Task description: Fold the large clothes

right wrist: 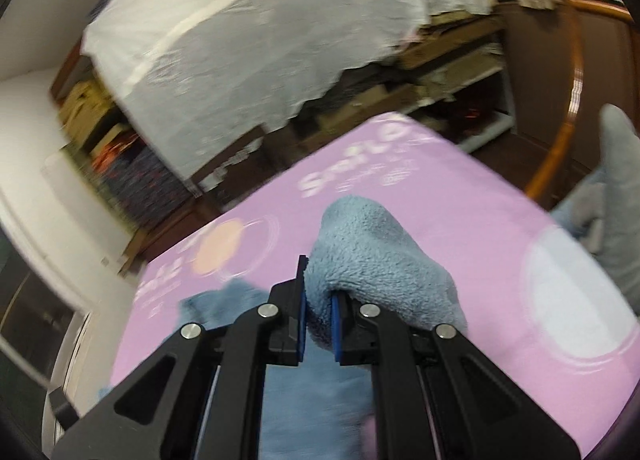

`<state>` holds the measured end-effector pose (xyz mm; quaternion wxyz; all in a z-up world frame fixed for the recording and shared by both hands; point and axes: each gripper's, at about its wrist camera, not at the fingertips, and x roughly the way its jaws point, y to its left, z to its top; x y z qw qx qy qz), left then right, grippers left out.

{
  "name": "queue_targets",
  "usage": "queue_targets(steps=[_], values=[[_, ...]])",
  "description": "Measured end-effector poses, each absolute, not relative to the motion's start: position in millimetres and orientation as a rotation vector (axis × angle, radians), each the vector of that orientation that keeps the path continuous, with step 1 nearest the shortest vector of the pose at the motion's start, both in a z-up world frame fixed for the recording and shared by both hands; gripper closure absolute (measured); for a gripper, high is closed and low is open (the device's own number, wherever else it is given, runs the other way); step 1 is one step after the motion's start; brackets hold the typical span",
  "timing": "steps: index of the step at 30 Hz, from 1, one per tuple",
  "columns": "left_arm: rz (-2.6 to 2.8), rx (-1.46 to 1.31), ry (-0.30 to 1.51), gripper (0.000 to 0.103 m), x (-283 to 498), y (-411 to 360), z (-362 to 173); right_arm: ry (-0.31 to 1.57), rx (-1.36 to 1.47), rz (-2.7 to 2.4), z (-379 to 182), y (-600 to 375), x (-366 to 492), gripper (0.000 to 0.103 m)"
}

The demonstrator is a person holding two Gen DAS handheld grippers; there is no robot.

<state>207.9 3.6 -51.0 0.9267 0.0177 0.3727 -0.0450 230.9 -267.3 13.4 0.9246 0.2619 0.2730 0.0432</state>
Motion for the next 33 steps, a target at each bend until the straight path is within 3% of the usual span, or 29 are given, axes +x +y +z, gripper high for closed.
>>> queue_targets(steps=[7, 18, 21, 25, 31, 33], values=[[-0.086, 0.018, 0.748, 0.004, 206, 8, -45, 0.614, 0.455, 0.251, 22, -181, 239, 0.094], [-0.087, -0.009, 0.777, 0.004, 211, 16, -47, 0.866, 0.412, 0.399, -42, -108, 252, 0.091], [-0.082, -0.013, 0.798, 0.004, 213, 18, -51, 0.961, 0.452, 0.442, -59, -109, 251, 0.079], [-0.087, -0.054, 0.828, 0.004, 217, 27, -55, 0.937, 0.466, 0.505, -49, -128, 228, 0.046], [-0.076, -0.078, 0.826, 0.004, 215, 35, -51, 0.746, 0.441, 0.419, -14, -184, 190, 0.044], [-0.109, -0.081, 0.81, 0.004, 210, 32, -44, 0.729, 0.436, 0.336, -13, -204, 192, 0.053]])
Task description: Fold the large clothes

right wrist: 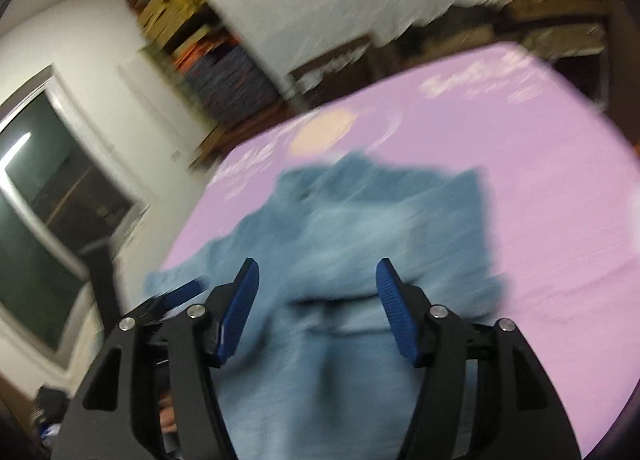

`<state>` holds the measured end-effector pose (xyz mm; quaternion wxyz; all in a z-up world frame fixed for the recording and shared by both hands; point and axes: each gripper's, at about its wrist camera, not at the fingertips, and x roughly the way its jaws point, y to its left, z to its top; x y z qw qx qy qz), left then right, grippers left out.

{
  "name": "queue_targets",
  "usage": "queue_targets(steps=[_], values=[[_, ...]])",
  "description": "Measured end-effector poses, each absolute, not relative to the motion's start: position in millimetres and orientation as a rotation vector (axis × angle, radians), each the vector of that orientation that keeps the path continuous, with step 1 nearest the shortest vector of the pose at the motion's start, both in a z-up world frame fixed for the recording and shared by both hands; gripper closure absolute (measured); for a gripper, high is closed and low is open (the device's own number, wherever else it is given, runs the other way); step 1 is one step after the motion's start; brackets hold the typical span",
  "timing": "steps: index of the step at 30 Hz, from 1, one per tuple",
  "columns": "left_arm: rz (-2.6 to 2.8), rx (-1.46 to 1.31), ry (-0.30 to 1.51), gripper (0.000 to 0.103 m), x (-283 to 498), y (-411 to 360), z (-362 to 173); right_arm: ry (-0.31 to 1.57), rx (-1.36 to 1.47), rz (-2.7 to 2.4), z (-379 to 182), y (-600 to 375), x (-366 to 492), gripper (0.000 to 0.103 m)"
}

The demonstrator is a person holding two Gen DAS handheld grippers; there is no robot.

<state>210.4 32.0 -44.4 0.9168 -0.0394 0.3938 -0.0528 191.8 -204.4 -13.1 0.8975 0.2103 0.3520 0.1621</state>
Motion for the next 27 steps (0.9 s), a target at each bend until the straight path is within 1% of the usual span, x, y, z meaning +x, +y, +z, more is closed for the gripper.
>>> queue_targets(steps=[1, 2, 5, 7, 10, 13, 16, 19, 21, 22, 23, 24, 25, 26, 27], values=[[-0.127, -0.067, 0.797, 0.004, 207, 27, -40, 0.732, 0.441, 0.308, -15, -213, 194, 0.063], [-0.133, -0.052, 0.795, 0.004, 207, 21, -38, 0.739, 0.45, 0.291, -19, -221, 197, 0.069], [-0.18, 0.027, 0.809, 0.004, 210, -4, -35, 0.76, 0.468, 0.252, -31, -238, 206, 0.078], [-0.191, 0.125, 0.804, 0.004, 211, -27, -32, 0.773, 0.483, 0.239, -40, -244, 212, 0.08], [-0.232, 0.271, 0.776, 0.004, 208, -63, -32, 0.809, 0.506, 0.234, -60, -243, 224, 0.081], [-0.277, 0.412, 0.79, 0.004, 211, -95, -45, 0.878, 0.515, 0.259, -82, -242, 235, 0.081], [-0.23, 0.539, 0.774, 0.004, 222, -115, -61, 0.894, 0.537, 0.273, -88, -246, 237, 0.083], [-0.201, 0.503, 0.774, 0.004, 241, -111, -61, 0.901, 0.556, 0.281, -91, -249, 239, 0.084], [-0.187, 0.444, 0.763, 0.008, 247, -100, -55, 0.905, 0.55, 0.281, -92, -249, 239, 0.085], [-0.181, 0.389, 0.757, 0.02, 252, -91, -49, 0.906, 0.555, 0.284, -92, -250, 239, 0.085], [-0.181, 0.351, 0.761, 0.04, 254, -85, -45, 0.907, 0.564, 0.287, -92, -251, 239, 0.085], [-0.186, 0.302, 0.773, 0.052, 257, -75, -41, 0.908, 0.571, 0.289, -92, -252, 239, 0.085], [-0.197, 0.231, 0.792, 0.074, 258, -61, -37, 0.907, 0.577, 0.291, -92, -253, 238, 0.086], [-0.202, 0.179, 0.803, 0.085, 259, -50, -35, 0.903, 0.584, 0.294, -90, -253, 237, 0.085], [-0.199, 0.13, 0.813, 0.085, 258, -38, -33, 0.889, 0.597, 0.313, -87, -253, 234, 0.084]])
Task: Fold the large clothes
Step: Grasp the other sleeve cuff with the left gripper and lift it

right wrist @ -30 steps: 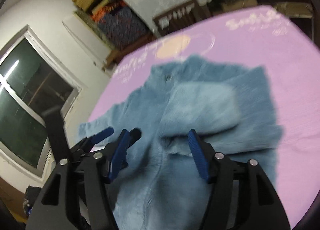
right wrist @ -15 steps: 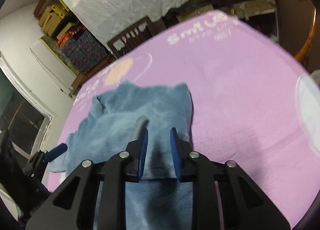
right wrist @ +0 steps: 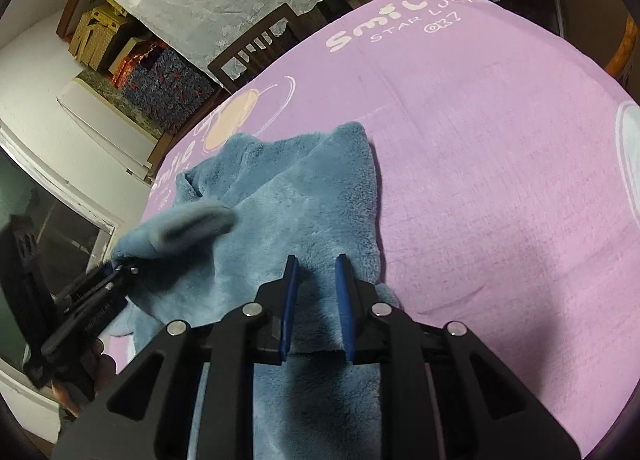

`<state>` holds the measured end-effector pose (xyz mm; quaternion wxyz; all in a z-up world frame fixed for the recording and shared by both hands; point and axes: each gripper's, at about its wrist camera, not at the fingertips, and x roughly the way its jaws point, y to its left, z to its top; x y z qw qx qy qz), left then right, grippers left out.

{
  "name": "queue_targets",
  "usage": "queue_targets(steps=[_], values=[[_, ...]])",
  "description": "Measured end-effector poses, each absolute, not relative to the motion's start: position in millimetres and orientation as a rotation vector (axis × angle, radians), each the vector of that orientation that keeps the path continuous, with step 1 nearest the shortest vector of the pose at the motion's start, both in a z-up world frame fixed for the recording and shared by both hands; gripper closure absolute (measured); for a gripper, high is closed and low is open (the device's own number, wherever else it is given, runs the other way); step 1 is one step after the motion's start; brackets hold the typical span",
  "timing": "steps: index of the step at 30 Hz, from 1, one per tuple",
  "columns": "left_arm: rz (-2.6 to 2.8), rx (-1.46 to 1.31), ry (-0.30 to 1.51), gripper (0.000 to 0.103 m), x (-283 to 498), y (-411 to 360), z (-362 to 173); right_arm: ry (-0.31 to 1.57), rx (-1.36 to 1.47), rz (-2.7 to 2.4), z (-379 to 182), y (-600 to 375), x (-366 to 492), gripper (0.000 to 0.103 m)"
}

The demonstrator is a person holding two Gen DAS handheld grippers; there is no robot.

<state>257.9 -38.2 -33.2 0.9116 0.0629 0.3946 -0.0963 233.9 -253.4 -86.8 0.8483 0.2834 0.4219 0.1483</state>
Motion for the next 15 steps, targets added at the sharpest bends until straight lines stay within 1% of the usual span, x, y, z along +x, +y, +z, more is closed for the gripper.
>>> queue_targets(steps=[1, 3, 4, 5, 6, 7, 9, 10, 11, 12, 13, 15], values=[[-0.191, 0.08, 0.825, 0.085, 256, -25, -34, 0.878, 0.598, 0.325, -83, -253, 231, 0.082], [-0.189, 0.022, 0.849, 0.085, 248, -6, -39, 0.855, 0.577, 0.334, -75, -249, 228, 0.082], [-0.178, -0.001, 0.861, 0.077, 245, 3, -43, 0.849, 0.565, 0.334, -73, -248, 227, 0.082], [-0.153, -0.014, 0.872, 0.051, 241, 12, -49, 0.85, 0.559, 0.332, -73, -248, 227, 0.082], [-0.124, -0.02, 0.872, 0.039, 238, 17, -52, 0.859, 0.559, 0.327, -75, -247, 228, 0.082], [-0.084, -0.033, 0.864, 0.034, 234, 26, -56, 0.867, 0.561, 0.323, -77, -248, 229, 0.082], [-0.097, -0.076, 0.889, 0.035, 234, 36, -62, 0.878, 0.56, 0.315, -81, -248, 232, 0.082], [-0.101, -0.123, 0.894, 0.046, 235, 43, -63, 0.88, 0.557, 0.313, -82, -247, 233, 0.082], [-0.099, -0.136, 0.895, 0.062, 237, 47, -64, 0.882, 0.553, 0.311, -83, -246, 234, 0.083], [-0.1, -0.155, 0.9, 0.072, 240, 51, -65, 0.886, 0.549, 0.309, -84, -245, 235, 0.083], [-0.105, -0.177, 0.904, 0.086, 243, 56, -66, 0.89, 0.544, 0.308, -85, -244, 236, 0.083], [-0.112, -0.215, 0.905, 0.091, 245, 64, -69, 0.892, 0.533, 0.307, -86, -243, 236, 0.083]])
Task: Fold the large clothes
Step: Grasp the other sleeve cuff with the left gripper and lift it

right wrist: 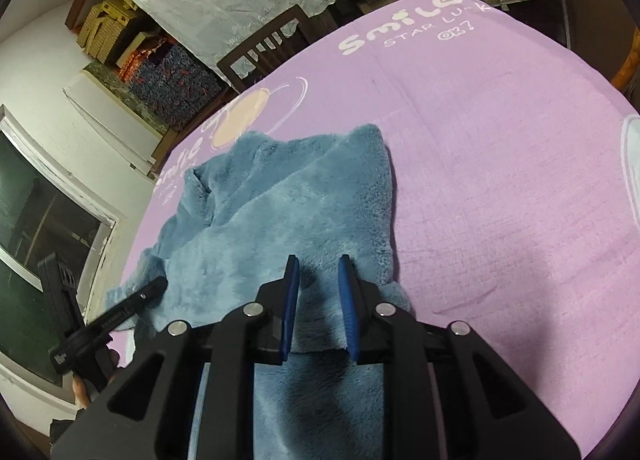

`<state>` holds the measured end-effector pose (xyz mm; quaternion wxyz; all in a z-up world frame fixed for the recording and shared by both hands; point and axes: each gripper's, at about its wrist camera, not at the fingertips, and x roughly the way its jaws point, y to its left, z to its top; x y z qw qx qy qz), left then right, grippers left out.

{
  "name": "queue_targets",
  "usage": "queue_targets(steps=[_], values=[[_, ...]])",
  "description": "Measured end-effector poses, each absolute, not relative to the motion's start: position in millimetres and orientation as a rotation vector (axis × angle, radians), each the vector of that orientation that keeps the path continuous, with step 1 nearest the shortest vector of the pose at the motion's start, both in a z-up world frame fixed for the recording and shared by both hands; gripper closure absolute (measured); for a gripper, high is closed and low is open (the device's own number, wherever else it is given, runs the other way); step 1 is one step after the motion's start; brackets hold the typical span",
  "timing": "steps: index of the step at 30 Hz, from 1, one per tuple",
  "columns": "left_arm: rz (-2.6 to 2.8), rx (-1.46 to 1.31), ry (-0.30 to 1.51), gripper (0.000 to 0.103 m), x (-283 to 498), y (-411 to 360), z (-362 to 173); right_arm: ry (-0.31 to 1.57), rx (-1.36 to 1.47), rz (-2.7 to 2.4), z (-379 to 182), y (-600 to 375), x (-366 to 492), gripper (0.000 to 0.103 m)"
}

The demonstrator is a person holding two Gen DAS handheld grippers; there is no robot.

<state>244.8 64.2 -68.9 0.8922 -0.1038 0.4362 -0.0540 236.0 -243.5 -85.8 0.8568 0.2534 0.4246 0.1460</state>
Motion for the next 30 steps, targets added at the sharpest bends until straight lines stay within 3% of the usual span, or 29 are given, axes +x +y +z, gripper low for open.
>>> queue_targets(steps=[9, 13, 18, 25, 30], values=[[-0.046, -0.152, 0.868, 0.091, 238, 74, -66, 0.847, 0.504, 0.265, -63, -247, 259, 0.083], [0.016, -0.122, 0.89, 0.064, 239, 75, -71, 0.904, 0.483, 0.255, -70, -239, 297, 0.083], [0.005, -0.182, 0.911, 0.062, 241, 86, -75, 0.948, 0.482, 0.235, -97, -239, 312, 0.089], [0.019, -0.135, 0.915, 0.059, 241, 80, -76, 0.9, 0.316, 0.267, -66, -228, 263, 0.085], [0.017, -0.138, 0.916, 0.058, 241, 80, -76, 0.956, 0.22, 0.308, -81, -215, 232, 0.088]])
